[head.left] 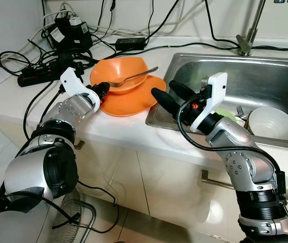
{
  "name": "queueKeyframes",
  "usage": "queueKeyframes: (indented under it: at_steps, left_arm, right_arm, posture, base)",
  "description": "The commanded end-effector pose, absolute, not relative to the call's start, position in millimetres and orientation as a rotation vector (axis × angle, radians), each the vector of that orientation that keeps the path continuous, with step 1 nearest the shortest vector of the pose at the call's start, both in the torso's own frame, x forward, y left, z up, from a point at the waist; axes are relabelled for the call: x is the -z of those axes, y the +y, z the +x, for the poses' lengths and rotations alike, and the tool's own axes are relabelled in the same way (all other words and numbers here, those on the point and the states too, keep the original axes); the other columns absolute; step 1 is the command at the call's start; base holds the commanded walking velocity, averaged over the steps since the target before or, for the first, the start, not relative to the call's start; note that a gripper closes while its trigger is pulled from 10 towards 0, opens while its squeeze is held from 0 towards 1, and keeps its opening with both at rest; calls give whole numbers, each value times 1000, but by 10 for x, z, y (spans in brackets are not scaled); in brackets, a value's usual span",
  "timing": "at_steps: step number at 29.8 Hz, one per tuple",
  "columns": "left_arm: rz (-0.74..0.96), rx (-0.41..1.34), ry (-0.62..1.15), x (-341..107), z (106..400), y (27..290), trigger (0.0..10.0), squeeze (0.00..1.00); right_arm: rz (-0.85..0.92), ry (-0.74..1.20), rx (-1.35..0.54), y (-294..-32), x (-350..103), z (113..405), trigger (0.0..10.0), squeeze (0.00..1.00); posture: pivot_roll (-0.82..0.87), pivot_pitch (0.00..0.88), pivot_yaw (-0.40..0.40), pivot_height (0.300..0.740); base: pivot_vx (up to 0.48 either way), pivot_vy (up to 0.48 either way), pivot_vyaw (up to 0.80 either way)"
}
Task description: Kitchen organization
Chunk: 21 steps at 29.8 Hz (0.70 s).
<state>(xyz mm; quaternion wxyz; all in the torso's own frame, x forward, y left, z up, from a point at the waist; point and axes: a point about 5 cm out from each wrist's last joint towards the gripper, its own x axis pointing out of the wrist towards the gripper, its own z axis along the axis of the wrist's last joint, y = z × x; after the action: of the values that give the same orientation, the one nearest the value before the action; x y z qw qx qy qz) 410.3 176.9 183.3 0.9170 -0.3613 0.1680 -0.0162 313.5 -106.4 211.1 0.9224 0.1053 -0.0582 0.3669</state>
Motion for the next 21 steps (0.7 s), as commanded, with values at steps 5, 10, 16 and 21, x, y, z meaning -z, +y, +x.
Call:
queueKeyframes:
  at_steps: [5, 10, 16, 21]
  left_arm:
    - [-764, 40, 348, -1855, 4102, 1809, 0, 0]
    - [-770, 38, 344, -1852, 4097, 1839, 0, 0]
    - [-781, 42, 337, -1863, 4099, 1841, 0, 0]
    - [-787, 55, 341, -1867, 4099, 1825, 0, 0]
  right_arm:
    - [214, -124, -752, -1052, -2128, 3128, 10000, 0]
    - [214, -125, -751, -1054, -2129, 3128, 10000, 0]
    - [214, -125, -750, -1052, -2129, 3127, 10000, 0]
    - [211, -125, -751, -1050, -2131, 3129, 10000, 0]
  posture:
    - [-106, 0, 164, 740]
    - [-107, 0, 165, 740]
    - [-109, 0, 165, 740]
    - [-108, 0, 164, 740]
  base:
    - [0, 0, 0]
    - [0, 0, 0]
    - [0, 0, 0]
    - [0, 0, 0]
